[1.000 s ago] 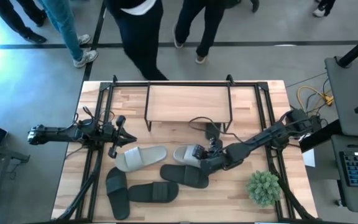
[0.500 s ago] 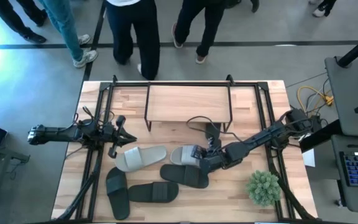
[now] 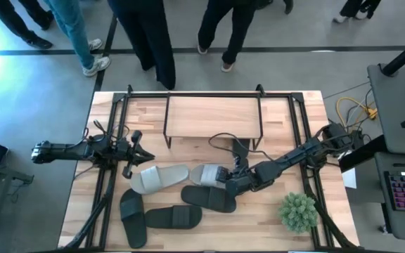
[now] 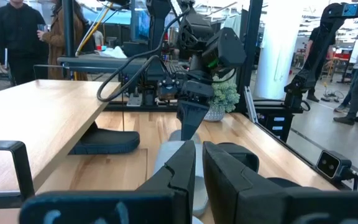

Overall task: Pick and place slides into the shelf
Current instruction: Put the gray slipper on the shelf

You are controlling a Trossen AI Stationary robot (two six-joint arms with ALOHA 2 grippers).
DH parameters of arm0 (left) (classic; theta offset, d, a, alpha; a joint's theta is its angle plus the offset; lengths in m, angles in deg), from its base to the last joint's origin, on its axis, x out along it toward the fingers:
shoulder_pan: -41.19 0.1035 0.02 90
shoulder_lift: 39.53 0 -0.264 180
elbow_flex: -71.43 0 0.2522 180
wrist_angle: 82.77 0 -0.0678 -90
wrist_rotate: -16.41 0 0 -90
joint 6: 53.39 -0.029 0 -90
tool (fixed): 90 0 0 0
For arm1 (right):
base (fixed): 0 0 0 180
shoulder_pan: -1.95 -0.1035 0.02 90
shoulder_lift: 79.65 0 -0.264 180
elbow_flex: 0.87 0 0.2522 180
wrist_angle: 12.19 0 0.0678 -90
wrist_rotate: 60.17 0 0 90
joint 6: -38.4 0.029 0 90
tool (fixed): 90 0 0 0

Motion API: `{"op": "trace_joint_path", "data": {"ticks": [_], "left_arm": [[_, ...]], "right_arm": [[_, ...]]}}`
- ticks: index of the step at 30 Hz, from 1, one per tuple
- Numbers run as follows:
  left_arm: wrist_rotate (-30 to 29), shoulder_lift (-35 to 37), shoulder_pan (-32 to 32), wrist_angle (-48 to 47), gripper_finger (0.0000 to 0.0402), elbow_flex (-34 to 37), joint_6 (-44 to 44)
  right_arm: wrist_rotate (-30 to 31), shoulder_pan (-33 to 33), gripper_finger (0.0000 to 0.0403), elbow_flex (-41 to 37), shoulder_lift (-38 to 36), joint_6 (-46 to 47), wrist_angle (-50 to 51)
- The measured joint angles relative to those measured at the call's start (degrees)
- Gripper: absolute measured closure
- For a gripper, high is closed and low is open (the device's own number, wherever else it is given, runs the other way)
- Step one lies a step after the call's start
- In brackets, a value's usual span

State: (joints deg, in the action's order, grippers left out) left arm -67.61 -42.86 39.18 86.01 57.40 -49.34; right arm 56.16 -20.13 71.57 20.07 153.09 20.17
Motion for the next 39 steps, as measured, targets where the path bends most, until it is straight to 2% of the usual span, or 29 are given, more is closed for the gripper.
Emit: {"op": "trace_joint_path", "data": {"ticks": [4, 9, 21, 27, 32, 39], "left_arm": [[0.0, 0.0, 0.0, 0.0, 0.0384, 0.0, 0.0], [0.0, 0.1, 0.0, 0.0, 0.0384, 0.0, 0.0], [0.0, -0.4, 0.0, 0.0, 0.0384, 0.0, 0.0], [0.0, -0.2, 0.0, -0.1, 0.0384, 0.0, 0.0], [0.0, -0.5, 0.0, 0.1, 0.0384, 0.0, 0.0], [0.0, -0.7, 0.0, 0.0, 0.0384, 0.0, 0.0]], "right_arm": [[2.0, -0.8, 0.0164, 0.1, -2.0, -0.7, 0.2], [1.7, -0.8, 0.0168, 0.0, -2.3, -0.4, 0.2], [2.1, 0.4, 0.0170, 1.3, 4.1, -1.2, -7.1], [2.2, 1.4, 0.0173, 4.9, 8.0, -2.1, -8.5], [2.3, 2.3, 0.0206, 8.6, 10.2, -4.8, -8.2], [1.8, 2.4, 0.0298, 11.7, 11.6, -4.6, -2.4]]}}
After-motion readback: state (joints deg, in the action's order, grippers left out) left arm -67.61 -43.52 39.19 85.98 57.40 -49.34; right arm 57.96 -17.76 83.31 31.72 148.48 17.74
